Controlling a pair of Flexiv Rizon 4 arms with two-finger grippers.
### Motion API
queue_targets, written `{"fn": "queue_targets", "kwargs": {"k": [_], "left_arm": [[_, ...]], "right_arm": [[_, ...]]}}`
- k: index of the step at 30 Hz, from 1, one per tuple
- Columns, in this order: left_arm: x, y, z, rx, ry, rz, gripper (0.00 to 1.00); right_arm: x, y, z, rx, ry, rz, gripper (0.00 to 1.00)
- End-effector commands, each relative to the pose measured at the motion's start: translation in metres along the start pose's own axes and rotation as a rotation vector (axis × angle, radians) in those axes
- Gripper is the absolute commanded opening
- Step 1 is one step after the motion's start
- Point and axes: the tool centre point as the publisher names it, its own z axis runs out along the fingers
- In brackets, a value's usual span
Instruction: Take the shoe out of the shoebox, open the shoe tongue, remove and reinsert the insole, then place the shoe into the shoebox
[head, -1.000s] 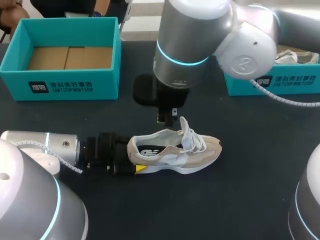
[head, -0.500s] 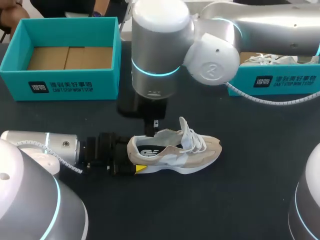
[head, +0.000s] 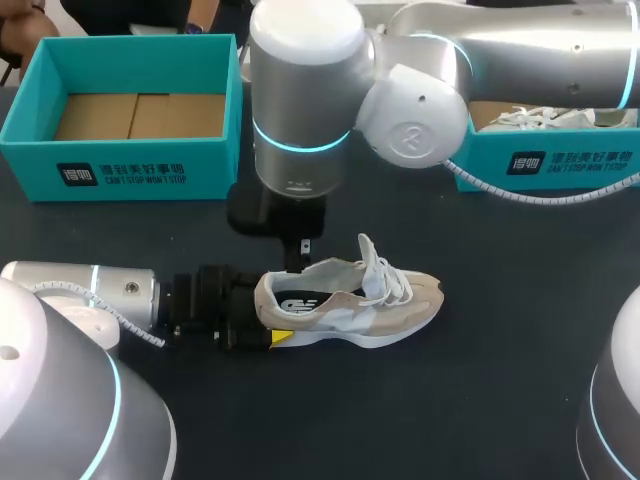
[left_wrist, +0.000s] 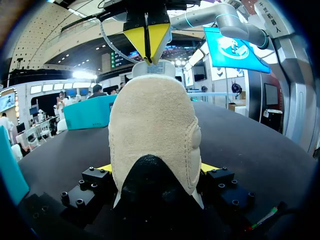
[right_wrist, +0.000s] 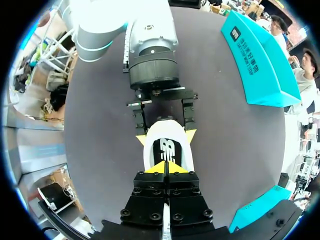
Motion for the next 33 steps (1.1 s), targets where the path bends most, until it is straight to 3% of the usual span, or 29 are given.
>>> {"fn": "queue_targets", "kwargs": {"k": [1,9,24,33], "left_arm": [[0.001,-0.001,0.0,-0.002,-0.002,0.001,0.0],[0.001,-0.001,0.0,-0.002,-0.002,0.001,0.0],[0.001,-0.001,0.0,-0.002,-0.002,0.001,0.0],[0.001,-0.001,0.0,-0.002,-0.002,0.001,0.0]], "right_arm": [[0.006,-0.006,0.011,-0.004,-0.006,0.003,0.0],[0.014,-0.018,0.032,0.027,0.004,0.002,0.0],[0.003,-0.023,0.064,0.04,0.048,-0.022,0.0],[-0.002,-0.044,0.072,0.109,0.036,-0.008,0.0]]}}
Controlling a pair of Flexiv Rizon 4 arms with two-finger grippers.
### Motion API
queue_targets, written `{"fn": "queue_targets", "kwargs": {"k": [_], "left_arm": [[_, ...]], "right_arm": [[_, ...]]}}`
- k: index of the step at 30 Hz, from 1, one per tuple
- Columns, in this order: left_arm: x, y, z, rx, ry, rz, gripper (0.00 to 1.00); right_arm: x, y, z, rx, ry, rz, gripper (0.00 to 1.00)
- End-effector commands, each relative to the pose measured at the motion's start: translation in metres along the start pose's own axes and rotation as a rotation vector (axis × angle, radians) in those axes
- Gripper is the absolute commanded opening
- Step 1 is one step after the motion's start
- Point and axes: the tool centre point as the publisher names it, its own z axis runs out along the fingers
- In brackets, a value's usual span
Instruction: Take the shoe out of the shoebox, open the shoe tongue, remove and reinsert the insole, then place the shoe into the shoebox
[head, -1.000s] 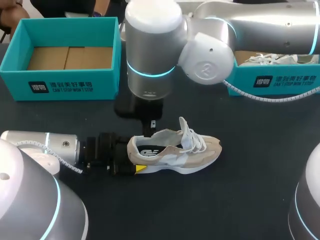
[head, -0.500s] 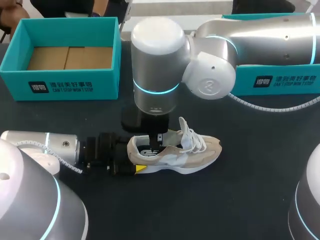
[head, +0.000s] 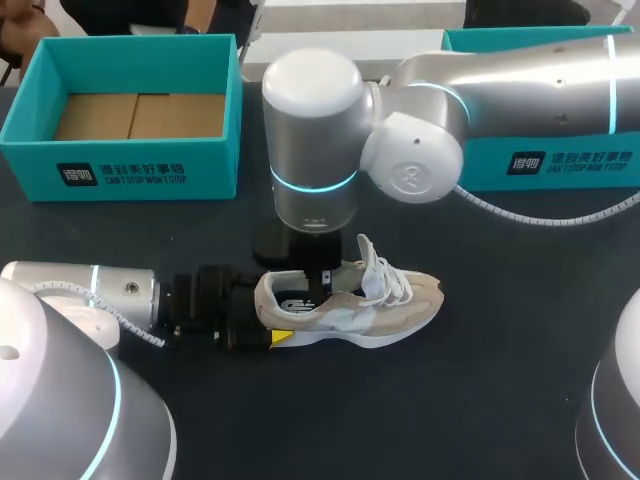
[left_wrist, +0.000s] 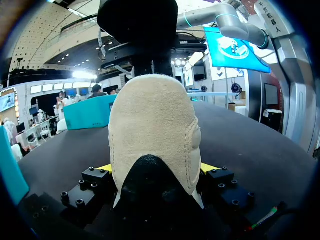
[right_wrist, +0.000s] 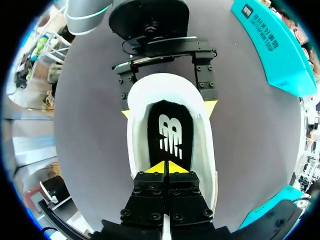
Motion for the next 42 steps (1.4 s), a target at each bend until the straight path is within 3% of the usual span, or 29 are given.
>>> {"fn": "queue_targets", "kwargs": {"k": [1,2,5,6,8,19,24,25,26,27,33,35,42], "left_arm": [[0.001,-0.001,0.0,-0.002,-0.002,0.001,0.0],[0.001,-0.001,0.0,-0.002,-0.002,0.001,0.0],[0.001,-0.001,0.0,-0.002,-0.002,0.001,0.0],[0.001,-0.001,0.0,-0.002,-0.002,0.001,0.0],[0.001,-0.001,0.0,-0.002,-0.002,0.001,0.0],[0.001,-0.001,0.0,-0.002,-0.002,0.001,0.0],[0.001,-0.001,0.0,-0.002,-0.002,0.001,0.0],[0.001,-0.001,0.0,-0.002,-0.002,0.001,0.0],[0.001,-0.001,0.0,-0.002,-0.002,0.001,0.0],[0.001,-0.001,0.0,-0.002,-0.002,0.001,0.0],[0.001,-0.001,0.0,-0.002,-0.002,0.001,0.0],[0.001,-0.001,0.0,-0.002,-0.002,0.001,0.0],[0.001,-0.001,0.0,-0.002,-0.002,0.001,0.0]], "right_arm": [[-0.002,-0.005,0.0,0.023,-0.016,0.004,0.0],[-0.004,-0.008,0.0,0.034,-0.025,0.01,0.0],[-0.011,-0.011,0.003,0.054,-0.04,0.008,0.22],[-0.011,-0.011,0.004,0.055,-0.042,0.008,0.24],[-0.015,-0.013,0.008,0.046,-0.088,0.034,0.25],[-0.027,-0.003,0.033,0.035,-0.061,-0.002,0.29],[-0.027,0.002,0.05,0.003,-0.037,-0.005,0.25],[-0.026,0.004,0.053,-0.002,-0.022,-0.011,0.14],[-0.026,0.004,0.053,-0.002,-0.022,-0.011,0.14],[-0.022,0.008,0.058,-0.009,0.003,-0.02,0.0],[0.001,0.01,0.062,-0.048,0.048,-0.004,0.0],[0.006,0.009,0.057,-0.062,0.047,0.008,0.0],[0.021,-0.002,0.002,-0.162,0.074,-0.006,0.0]]}}
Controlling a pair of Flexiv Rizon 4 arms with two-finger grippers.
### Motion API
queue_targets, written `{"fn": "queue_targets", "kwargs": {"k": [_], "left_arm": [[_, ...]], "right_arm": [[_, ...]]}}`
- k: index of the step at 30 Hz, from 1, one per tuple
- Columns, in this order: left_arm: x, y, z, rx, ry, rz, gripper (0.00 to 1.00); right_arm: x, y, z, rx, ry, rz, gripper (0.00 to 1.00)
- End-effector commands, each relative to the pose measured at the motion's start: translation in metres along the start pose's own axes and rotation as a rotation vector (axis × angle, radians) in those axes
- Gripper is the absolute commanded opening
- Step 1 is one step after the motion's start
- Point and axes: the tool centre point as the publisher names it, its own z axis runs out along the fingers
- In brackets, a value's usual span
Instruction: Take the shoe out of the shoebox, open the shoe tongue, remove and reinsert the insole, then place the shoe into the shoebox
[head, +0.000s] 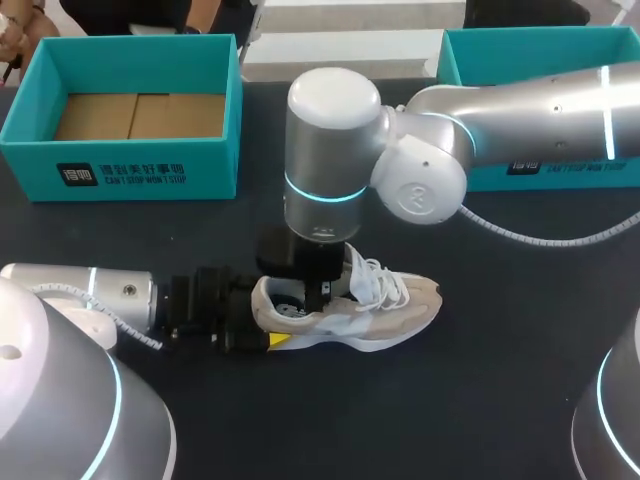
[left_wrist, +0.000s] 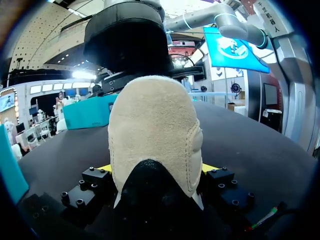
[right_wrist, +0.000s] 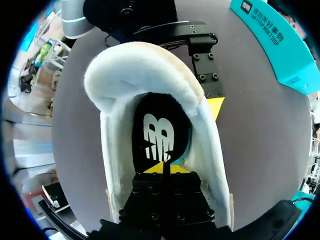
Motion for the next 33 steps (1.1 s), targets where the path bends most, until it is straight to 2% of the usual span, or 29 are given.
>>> {"fn": "queue_targets", "kwargs": {"k": [1,4,6,8,12,16,26,33], "left_arm": [[-0.002,-0.003,0.003,-0.003,-0.005,0.0,0.0],[-0.002,-0.003,0.003,-0.003,-0.005,0.0,0.0],[-0.002,-0.003,0.003,-0.003,-0.005,0.0,0.0],[-0.002,-0.003,0.003,-0.003,-0.005,0.0,0.0],[-0.002,-0.003,0.003,-0.003,-0.005,0.0,0.0],[-0.002,-0.003,0.003,-0.003,-0.005,0.0,0.0],[-0.002,-0.003,0.003,-0.003,-0.005,0.0,0.0],[-0.002,-0.003,0.003,-0.003,-0.005,0.0,0.0]], "right_arm": [[0.019,-0.01,-0.037,-0.084,0.026,-0.015,0.0],[0.019,-0.008,-0.054,-0.119,0.043,-0.042,0.0],[0.019,-0.006,-0.059,-0.11,0.059,-0.056,0.0],[0.016,0.002,-0.078,-0.123,0.06,-0.097,0.0],[0.013,0.011,-0.09,-0.13,0.06,-0.142,0.0],[0.009,0.02,-0.088,-0.137,0.062,-0.178,0.0],[0.012,0.019,-0.077,-0.156,0.062,-0.155,0.0],[0.01,0.007,-0.081,-0.123,0.066,-0.13,0.0]]}}
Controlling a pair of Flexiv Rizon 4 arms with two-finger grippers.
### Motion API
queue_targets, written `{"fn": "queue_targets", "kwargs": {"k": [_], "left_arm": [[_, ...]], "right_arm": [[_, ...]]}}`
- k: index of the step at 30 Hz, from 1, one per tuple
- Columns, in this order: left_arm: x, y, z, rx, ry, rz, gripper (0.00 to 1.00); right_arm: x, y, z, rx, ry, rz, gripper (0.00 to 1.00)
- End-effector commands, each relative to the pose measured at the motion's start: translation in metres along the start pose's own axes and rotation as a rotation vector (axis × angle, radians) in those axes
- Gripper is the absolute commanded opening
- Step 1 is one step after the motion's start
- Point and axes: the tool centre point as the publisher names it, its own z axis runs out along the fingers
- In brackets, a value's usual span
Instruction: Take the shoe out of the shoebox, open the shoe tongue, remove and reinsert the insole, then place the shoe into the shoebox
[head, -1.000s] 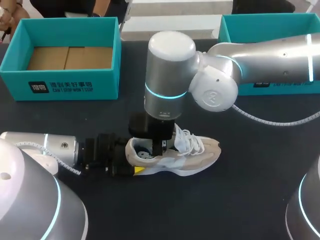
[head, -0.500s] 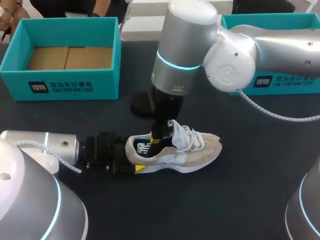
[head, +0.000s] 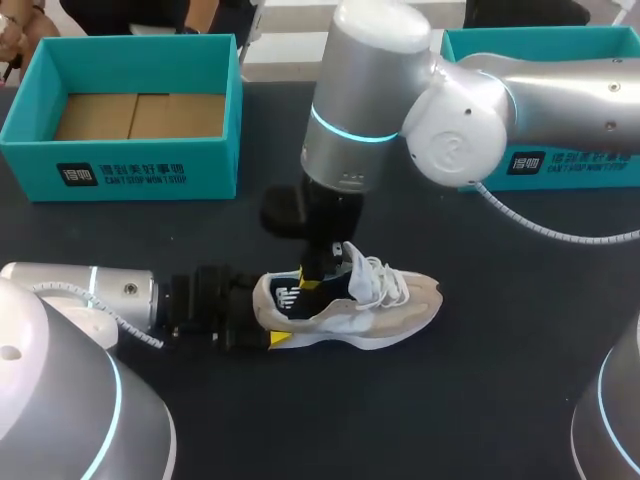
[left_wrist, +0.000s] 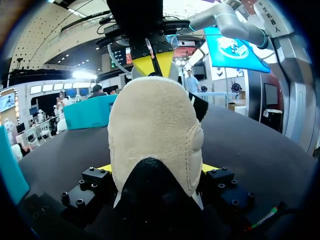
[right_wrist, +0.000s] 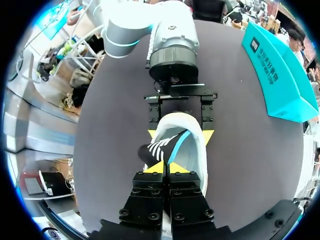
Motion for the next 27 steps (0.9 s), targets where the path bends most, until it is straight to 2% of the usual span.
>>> {"fn": "queue_targets", "kwargs": {"k": [1,10,15,19,20,22,24,27], "left_arm": [[0.0,-0.001,0.002,-0.003,-0.002,0.0,0.0],[0.0,-0.001,0.002,-0.003,-0.002,0.0,0.0],[0.0,-0.001,0.002,-0.003,-0.002,0.0,0.0],[0.0,-0.001,0.002,-0.003,-0.002,0.0,0.0],[0.0,-0.001,0.002,-0.003,-0.002,0.0,0.0],[0.0,-0.001,0.002,-0.003,-0.002,0.0,0.0],[0.0,-0.001,0.002,-0.003,-0.002,0.0,0.0],[0.0,-0.001,0.002,-0.003,-0.002,0.0,0.0]], "right_arm": [[0.001,-0.009,-0.005,0.024,0.005,0.015,0.0],[-0.003,-0.029,-0.015,0.048,0.005,0.033,0.0],[-0.008,-0.035,-0.021,0.053,-0.01,0.035,0.0],[-0.011,-0.03,-0.021,0.046,-0.011,0.015,0.0],[-0.014,-0.02,-0.024,0.005,-0.046,-0.015,0.0],[-0.014,-0.017,-0.025,-0.001,-0.047,-0.025,0.0],[-0.014,-0.005,-0.032,-0.049,-0.109,-0.054,0.0],[-0.013,-0.005,-0.037,-0.039,-0.124,-0.051,0.0]]}}
